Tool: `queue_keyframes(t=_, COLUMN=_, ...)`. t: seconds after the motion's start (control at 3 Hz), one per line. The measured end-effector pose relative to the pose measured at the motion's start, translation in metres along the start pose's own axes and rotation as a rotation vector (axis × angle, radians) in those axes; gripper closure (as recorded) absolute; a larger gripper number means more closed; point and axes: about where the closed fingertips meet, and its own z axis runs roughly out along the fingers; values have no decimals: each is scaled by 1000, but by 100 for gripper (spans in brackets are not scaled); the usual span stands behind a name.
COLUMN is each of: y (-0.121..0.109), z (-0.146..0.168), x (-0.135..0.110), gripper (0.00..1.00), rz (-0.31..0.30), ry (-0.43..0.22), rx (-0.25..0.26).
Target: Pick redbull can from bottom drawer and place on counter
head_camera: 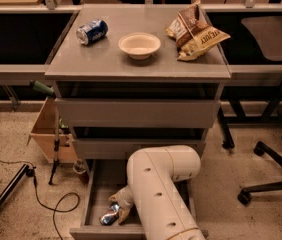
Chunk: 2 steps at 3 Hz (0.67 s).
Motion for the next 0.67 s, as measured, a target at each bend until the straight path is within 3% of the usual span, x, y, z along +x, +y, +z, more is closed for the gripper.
queue_keyframes(t=0.33, y=0, z=-3, x=0, gripper=74, rz=-2, ry=14, rx=-10)
queue_keyframes(t=0.67, y=0, z=-3, x=0, gripper=97, rz=-2, ry=14, rx=-10)
